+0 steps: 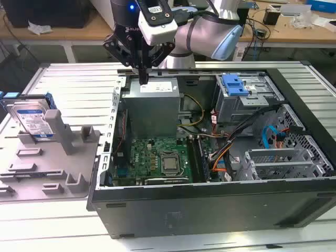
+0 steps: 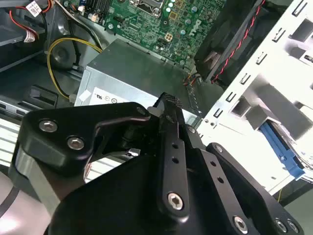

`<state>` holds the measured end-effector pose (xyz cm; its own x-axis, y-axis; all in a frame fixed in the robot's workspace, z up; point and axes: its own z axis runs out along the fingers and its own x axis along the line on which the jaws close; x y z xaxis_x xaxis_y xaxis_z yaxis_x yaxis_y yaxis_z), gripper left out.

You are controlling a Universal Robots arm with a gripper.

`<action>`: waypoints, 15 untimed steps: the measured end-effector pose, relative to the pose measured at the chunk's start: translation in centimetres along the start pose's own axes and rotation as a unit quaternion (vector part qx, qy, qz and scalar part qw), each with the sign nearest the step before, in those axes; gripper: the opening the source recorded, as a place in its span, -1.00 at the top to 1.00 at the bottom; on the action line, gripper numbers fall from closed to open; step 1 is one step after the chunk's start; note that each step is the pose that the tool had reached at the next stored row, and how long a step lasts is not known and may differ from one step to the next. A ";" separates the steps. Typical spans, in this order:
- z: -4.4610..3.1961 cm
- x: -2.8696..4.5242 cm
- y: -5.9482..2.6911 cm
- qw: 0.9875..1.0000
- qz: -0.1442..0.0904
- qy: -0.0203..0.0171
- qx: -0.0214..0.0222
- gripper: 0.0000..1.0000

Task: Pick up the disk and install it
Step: 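Reach for the disk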

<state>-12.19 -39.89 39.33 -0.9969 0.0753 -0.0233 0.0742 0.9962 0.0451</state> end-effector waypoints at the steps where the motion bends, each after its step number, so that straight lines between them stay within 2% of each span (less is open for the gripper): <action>1: 0.00 0.00 0.00 1.000 0.000 0.000 0.000 0.79; 14: 0.00 0.01 0.00 1.000 0.000 0.000 0.000 0.79; 15: -0.01 0.31 -0.02 1.000 0.001 0.000 0.000 0.79</action>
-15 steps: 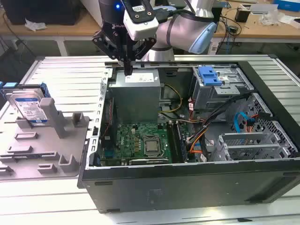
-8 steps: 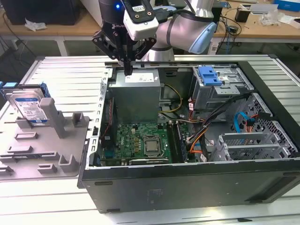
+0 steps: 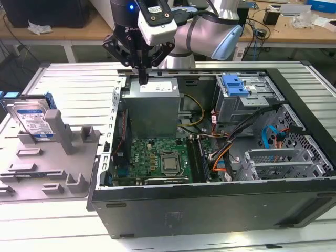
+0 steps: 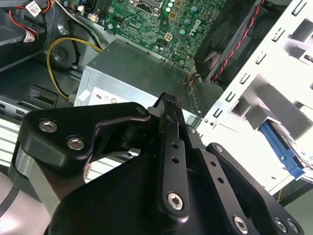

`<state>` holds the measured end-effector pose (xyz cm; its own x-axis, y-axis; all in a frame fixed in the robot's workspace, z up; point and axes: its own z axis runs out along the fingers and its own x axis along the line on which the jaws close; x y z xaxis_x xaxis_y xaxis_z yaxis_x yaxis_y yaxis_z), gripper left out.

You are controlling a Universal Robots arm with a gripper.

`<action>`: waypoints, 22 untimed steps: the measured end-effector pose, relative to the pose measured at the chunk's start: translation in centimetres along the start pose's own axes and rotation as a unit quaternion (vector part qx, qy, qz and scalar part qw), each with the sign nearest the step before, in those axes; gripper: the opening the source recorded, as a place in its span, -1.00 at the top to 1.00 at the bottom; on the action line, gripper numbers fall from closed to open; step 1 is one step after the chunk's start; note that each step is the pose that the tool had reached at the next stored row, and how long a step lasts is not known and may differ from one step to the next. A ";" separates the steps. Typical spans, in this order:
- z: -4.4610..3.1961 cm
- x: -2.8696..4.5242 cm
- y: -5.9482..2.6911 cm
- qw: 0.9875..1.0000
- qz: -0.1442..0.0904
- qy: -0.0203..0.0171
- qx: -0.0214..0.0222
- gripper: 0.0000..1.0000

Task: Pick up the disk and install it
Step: 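Reach for the disk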

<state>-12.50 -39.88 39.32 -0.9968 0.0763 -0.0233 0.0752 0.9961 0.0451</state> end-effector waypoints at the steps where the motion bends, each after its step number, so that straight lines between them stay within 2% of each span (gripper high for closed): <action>1: -0.01 0.58 -0.02 1.000 0.001 0.000 0.000 0.79; 2: -0.03 1.18 -0.01 1.000 0.001 0.000 0.000 0.79; 4: -0.04 1.77 0.01 1.000 0.002 0.000 0.000 0.79; 7: -0.05 2.95 0.11 1.000 0.003 0.000 0.000 0.79; 8: -0.06 3.60 0.17 1.000 0.004 0.000 0.000 0.79; 10: -0.06 4.22 0.24 1.000 0.004 0.000 0.000 0.79; 12: -0.06 5.32 0.37 1.000 0.005 0.000 0.000 0.79; 18: -0.02 7.43 0.75 1.000 0.005 0.000 0.000 0.79; 22: 0.05 9.34 1.14 1.000 0.006 0.000 0.000 0.79</action>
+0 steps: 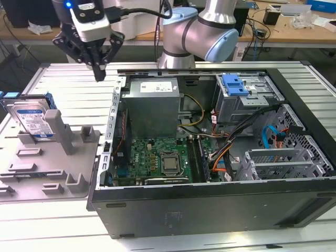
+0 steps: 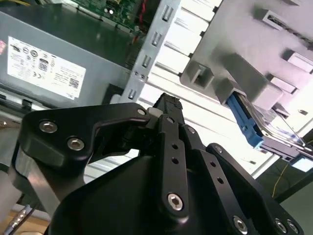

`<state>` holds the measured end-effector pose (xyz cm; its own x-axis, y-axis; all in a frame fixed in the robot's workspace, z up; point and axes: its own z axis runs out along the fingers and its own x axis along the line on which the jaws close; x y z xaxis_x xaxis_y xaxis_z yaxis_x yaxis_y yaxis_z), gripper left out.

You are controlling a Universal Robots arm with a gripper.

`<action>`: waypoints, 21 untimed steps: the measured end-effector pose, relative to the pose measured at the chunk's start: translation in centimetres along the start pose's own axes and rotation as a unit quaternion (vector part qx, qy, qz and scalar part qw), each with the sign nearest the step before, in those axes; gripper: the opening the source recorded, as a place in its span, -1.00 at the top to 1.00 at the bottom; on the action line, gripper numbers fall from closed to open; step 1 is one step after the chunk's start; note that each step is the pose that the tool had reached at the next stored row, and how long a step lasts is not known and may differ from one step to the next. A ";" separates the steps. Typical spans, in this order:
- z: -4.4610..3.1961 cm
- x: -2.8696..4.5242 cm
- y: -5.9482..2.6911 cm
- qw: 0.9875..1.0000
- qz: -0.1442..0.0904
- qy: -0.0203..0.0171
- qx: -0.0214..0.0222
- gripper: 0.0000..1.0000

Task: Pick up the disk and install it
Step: 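Reach for the disk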

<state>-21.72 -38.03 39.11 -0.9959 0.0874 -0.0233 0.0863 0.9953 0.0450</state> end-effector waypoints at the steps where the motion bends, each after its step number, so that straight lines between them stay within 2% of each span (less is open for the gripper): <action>1: 0.02 0.36 0.06 1.000 0.000 0.000 0.000 0.79; 5: 0.07 1.99 0.24 1.000 0.000 0.000 0.000 0.79; 10: 0.09 3.54 0.31 1.000 0.001 0.001 0.000 0.79; 15: 0.10 4.58 0.35 1.000 0.004 0.015 0.001 0.79; 18: 0.11 5.18 0.37 1.000 0.005 0.019 0.002 0.79; 21: 0.16 6.08 0.43 1.000 0.005 0.020 0.002 0.79</action>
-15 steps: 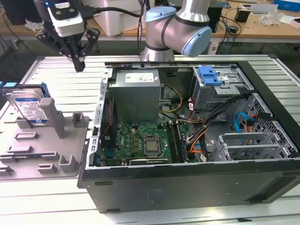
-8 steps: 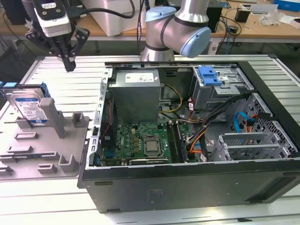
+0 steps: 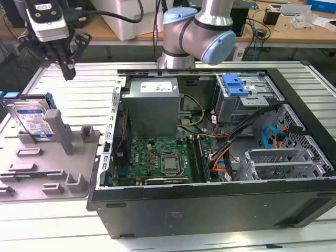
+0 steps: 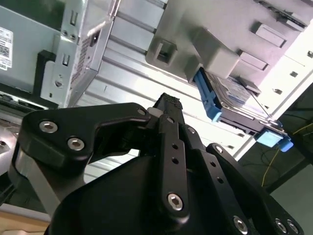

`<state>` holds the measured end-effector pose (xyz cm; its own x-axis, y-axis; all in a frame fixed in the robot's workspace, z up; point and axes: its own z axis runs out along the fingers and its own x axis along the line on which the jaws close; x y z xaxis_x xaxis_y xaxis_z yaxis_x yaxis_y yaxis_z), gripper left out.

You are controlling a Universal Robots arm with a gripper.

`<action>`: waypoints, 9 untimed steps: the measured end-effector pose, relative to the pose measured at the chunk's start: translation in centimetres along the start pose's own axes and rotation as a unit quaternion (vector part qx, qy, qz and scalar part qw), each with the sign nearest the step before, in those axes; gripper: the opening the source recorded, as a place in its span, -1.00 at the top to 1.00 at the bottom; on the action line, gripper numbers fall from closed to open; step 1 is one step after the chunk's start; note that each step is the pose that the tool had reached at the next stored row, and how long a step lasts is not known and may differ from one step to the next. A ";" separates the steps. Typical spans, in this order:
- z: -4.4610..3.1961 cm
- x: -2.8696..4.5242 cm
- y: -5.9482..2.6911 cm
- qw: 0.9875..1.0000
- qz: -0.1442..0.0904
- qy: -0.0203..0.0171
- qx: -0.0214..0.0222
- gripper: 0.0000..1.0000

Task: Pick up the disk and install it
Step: 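Reach for the disk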

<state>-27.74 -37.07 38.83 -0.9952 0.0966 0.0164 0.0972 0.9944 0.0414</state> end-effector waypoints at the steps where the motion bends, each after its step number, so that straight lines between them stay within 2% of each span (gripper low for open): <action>1: 0.07 0.63 0.04 1.000 0.000 0.000 0.000 0.79; 4: 0.27 2.60 0.16 1.000 0.000 0.000 0.000 0.79; 6: 0.37 3.48 0.21 1.000 0.000 0.000 0.000 0.79; 7: 0.44 4.24 0.25 1.000 0.000 0.000 0.000 0.79; 9: 0.54 5.25 0.30 1.000 0.000 0.000 0.000 0.79</action>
<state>-32.94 -36.24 38.39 -0.9952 0.0967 0.0166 0.0973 0.9944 0.0413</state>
